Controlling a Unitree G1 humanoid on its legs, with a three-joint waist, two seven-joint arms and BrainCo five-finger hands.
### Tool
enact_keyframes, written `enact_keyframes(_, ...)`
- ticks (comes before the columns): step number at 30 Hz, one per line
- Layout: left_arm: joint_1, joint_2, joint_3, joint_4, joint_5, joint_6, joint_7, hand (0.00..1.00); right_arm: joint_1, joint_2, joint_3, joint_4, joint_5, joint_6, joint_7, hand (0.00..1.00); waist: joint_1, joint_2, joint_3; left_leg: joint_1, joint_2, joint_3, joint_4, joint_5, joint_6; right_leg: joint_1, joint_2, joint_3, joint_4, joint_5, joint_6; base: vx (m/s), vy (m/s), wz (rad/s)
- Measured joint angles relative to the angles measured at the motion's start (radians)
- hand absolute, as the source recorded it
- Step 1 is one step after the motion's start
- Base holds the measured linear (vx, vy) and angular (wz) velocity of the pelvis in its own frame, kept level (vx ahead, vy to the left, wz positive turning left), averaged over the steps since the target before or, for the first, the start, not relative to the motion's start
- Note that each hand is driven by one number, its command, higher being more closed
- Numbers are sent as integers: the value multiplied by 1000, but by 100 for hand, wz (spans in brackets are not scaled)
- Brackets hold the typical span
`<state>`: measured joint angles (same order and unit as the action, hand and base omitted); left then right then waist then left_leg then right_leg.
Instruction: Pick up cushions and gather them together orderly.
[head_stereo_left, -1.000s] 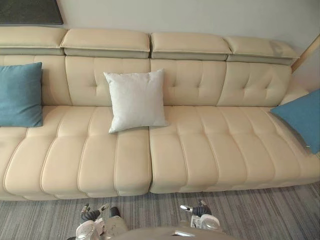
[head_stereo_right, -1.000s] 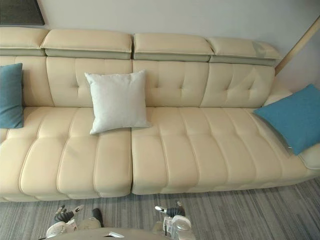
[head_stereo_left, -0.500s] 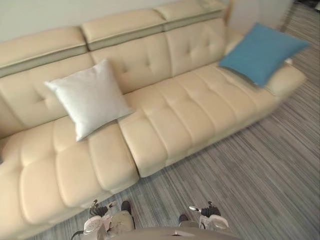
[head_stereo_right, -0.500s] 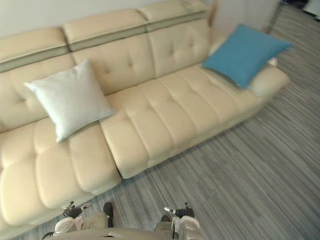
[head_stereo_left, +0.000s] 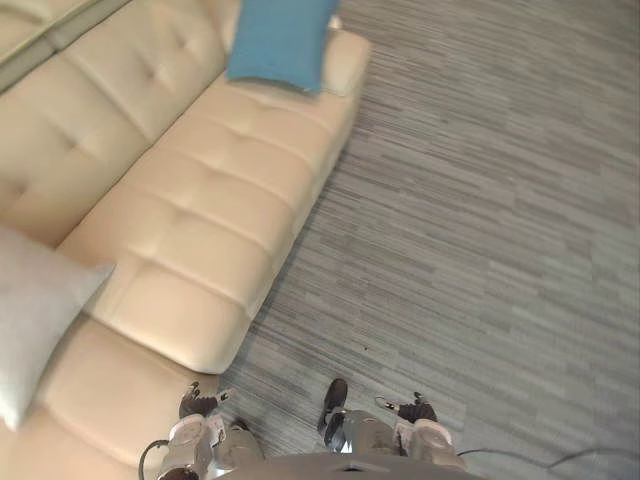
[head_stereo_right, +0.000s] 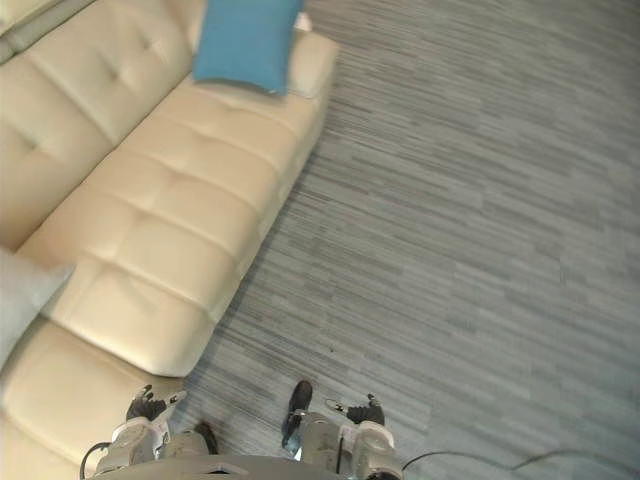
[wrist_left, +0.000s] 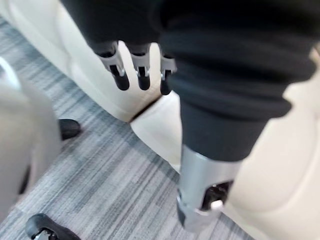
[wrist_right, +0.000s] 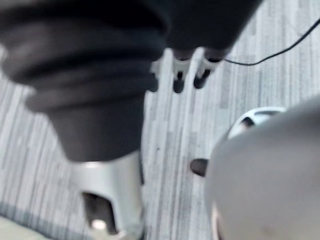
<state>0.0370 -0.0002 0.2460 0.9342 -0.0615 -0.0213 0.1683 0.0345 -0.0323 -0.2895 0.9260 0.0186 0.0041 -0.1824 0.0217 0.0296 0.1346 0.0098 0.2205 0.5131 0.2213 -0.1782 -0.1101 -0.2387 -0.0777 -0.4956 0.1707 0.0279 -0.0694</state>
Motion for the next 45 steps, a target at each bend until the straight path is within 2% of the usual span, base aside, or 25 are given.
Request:
enact_keyframes(2,-6,3,-26,20,8,0,0,0,-6,-16,-10,2,1,0,-2,0,-7,21,-3,26,1,7,-24,-26,-16,-19,18,45,36,-41,17,24,55,-52)
enact_keyframes(5,7,5,-34,41,8,3,-1,0,-4,-16,-5,-3,16,-1,-3,0,-23,23,-1,44,59,13,82,-108,-24,-27,51,65,127,-129,12,55,-15,-37)
enact_keyframes(7,21,4,-31,37,8,5,-2,0,-2,-12,10,-6,17,-2,-4,0,-4,15,25,-23,134,-37,355,-106,60,-7,66,97,175,-167,-4,124,-50,-51)
enact_keyframes(8,32,6,-28,8,6,7,-4,0,8,-9,12,-8,19,0,-6,0,4,9,25,-87,152,-107,512,-50,136,4,71,109,189,-180,-9,151,-99,-54)
enact_keyframes(9,44,9,-28,-14,5,7,-2,0,13,-4,11,-15,25,-1,-11,0,11,-3,30,-139,158,-179,632,18,149,29,75,141,195,-195,-16,168,-43,-69)
enact_keyframes(10,49,5,-28,-31,5,3,-2,0,9,-3,12,-34,26,0,-17,0,22,5,43,-188,145,-241,729,-37,100,47,81,175,197,-206,-20,177,14,-64)
enact_keyframes(12,49,-8,-31,-46,0,1,-3,0,7,-2,12,-46,25,0,-18,0,29,21,47,-259,84,-274,744,-105,81,52,83,217,192,-213,-24,151,71,-63)
enact_keyframes(14,55,-19,-30,-73,-14,-2,-4,0,0,-3,14,-46,26,3,-19,0,40,25,50,-346,-4,-280,569,-137,72,77,84,258,130,-213,-24,233,119,-62)
enact_keyframes(17,57,-26,-23,-101,-14,-3,-5,0,-2,8,10,-44,26,2,-25,0,73,12,58,-361,-82,-319,212,-68,51,100,81,331,98,-218,-14,272,160,-79)
enact_keyframes(18,57,-29,-8,-99,-14,-7,-5,0,-7,8,10,-35,26,2,-29,0,90,6,54,-349,-100,-347,116,36,38,108,82,377,87,-228,3,304,205,-106)
enact_keyframes(20,62,-28,2,-93,-12,-6,-1,0,-8,22,10,-37,25,2,-40,0,91,4,33,-340,-117,-346,120,72,75,113,74,416,77,-242,29,385,258,-90)
enact_keyframes(21,66,-23,19,-93,-12,-7,-1,0,12,41,9,-40,25,1,-40,0,82,-27,19,-334,-145,-331,155,30,122,104,40,431,108,-261,85,505,310,-56)
enact_keyframes(22,66,-17,21,-92,-12,-7,0,0,19,48,7,-44,25,1,-41,0,80,-41,13,-330,-153,-317,162,15,123,95,24,432,144,-269,106,433,233,-34)
enact_keyframes(23,64,-5,19,-91,-14,-8,0,0,24,59,-1,-47,24,1,-40,0,81,-65,12,-309,-172,-294,173,-18,130,56,-8,434,290,-300,145,460,193,-27)
enact_keyframes(25,59,7,8,-79,-13,-4,2,0,23,61,-9,-54,24,0,-40,0,78,-82,19,-226,-201,-264,196,-79,160,-31,-76,428,651,-263,201,522,154,-21)
enact_keyframes(26,60,18,-27,-65,-11,3,2,0,19,55,-8,-63,23,-1,-39,0,57,-77,22,-143,-213,-267,195,-121,177,-61,-118,388,847,-233,189,502,98,4)
enact_keyframes(28,60,15,-46,-57,-11,4,2,0,17,56,-8,-82,21,-1,-38,0,51,-59,32,-49,-206,-269,163,-144,179,-90,-145,302,936,-258,141,489,31,-3)
enact_keyframes(31,51,4,-52,-57,-12,4,2,0,-2,59,-8,-85,19,-8,-38,0,37,-58,34,57,-181,-270,84,-153,169,-163,-141,188,857,-307,102,480,-37,-5)
enact_keyframes(34,30,-7,-55,-37,-12,6,3,0,-19,48,-8,-82,19,-9,-38,0,17,-41,44,157,-133,-267,10,-151,164,-225,-61,142,502,-278,85,544,-127,-6)
enact_keyframes(36,22,-2,-64,-18,-12,7,5,0,-9,45,-8,-73,19,-4,-39,0,5,-50,43,196,-129,-276,-11,-145,145,-224,-16,185,220,-134,91,533,-185,29)
enact_keyframes(37,26,8,-68,-14,-11,10,8,0,5,47,-16,-56,28,-6,-39,0,-11,-70,36,240,-135,-328,-21,-155,88,-169,4,248,25,167,28,595,-222,25)
enact_keyframes(38,1,-13,-66,6,-11,11,10,0,-35,24,-27,-40,21,-1,-38,0,-3,-19,47,234,-105,-359,-18,-151,76,-165,29,244,53,141,23,548,-199,29)
enact_keyframes(42,-8,-41,-42,21,7,0,17,0,-49,21,-48,-12,21,-2,-38,0,-3,-5,63,232,-117,-464,29,-76,60,-154,-12,242,285,-74,30,365,-161,32)
enact_keyframes(43,-6,-57,-21,18,8,0,21,0,-39,21,-45,-25,21,-3,-38,0,-15,5,59,163,-97,-499,205,-62,38,-105,-19,203,294,-131,40,377,-162,85)
enact_keyframes(45,-7,-67,23,-18,7,1,22,0,-27,11,-28,-36,22,-1,-39,0,-6,18,68,-23,-45,-506,585,80,27,-30,-10,162,259,-170,36,406,-150,70)
